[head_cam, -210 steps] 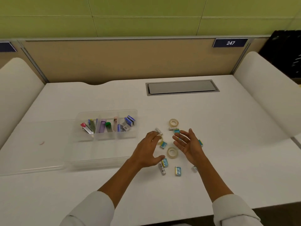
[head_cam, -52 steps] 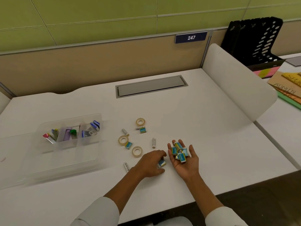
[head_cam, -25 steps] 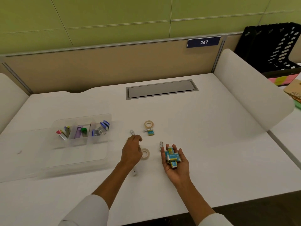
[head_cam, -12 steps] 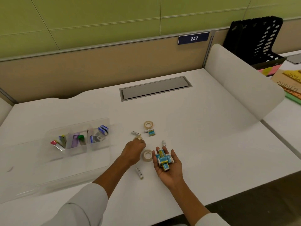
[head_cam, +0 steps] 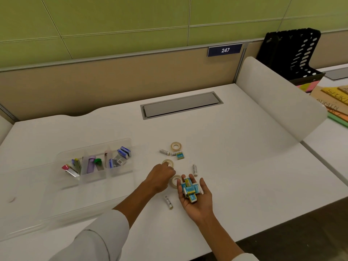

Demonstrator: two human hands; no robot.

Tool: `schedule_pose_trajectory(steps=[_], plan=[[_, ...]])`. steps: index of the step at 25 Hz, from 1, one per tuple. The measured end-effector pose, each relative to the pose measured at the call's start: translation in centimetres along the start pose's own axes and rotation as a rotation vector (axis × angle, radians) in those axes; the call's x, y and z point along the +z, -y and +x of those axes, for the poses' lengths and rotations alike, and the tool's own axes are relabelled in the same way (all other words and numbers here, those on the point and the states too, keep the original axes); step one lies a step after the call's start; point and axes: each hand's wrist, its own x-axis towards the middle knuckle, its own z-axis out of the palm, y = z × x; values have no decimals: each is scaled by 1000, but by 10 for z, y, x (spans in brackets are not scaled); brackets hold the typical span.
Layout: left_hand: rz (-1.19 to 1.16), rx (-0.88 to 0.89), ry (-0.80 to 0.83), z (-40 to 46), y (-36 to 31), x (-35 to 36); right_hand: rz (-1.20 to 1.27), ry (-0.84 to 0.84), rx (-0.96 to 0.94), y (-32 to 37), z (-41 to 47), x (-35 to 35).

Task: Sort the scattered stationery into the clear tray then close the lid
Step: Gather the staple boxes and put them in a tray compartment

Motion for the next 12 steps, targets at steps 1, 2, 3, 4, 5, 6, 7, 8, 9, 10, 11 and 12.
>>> schedule_pose_trajectory(steps=[1,2,3,4,5,6,7,8,9,10,11,12], plan=[[6,6,6,1,0,0,1,-2,-4,0,0,1],[5,7,7,1,1,-1,4,-3,-6,-1,0,1],[-9,4,0,1,1,-1,10,-1,-9,-1,0,1],[-36,-6,-13,1,1,-2,20,5,-12,-1,1,1],[-75,-24,-36,0,2,-3,34,15,-14,0,0,1],[-131,-57,-68,-1,3,-4,48,26,-16,0,0,1],[-195,-97,-109,-3,4,-6,61,37,-21,1,-1,1],[-258,-139,-147,-4,6,-9,65,44,-30,1,-1,0],[-315,-172,-188,-4,8,-11,62,45,-42,2,0,1],[-366,-192,-232,-4,10,-14,55,41,-50,2,0,1],[-420,-203,-277,-4,11,-16,48,40,-54,3,1,2],[-479,-207,-322,-3,11,-18,43,41,-57,4,2,3]])
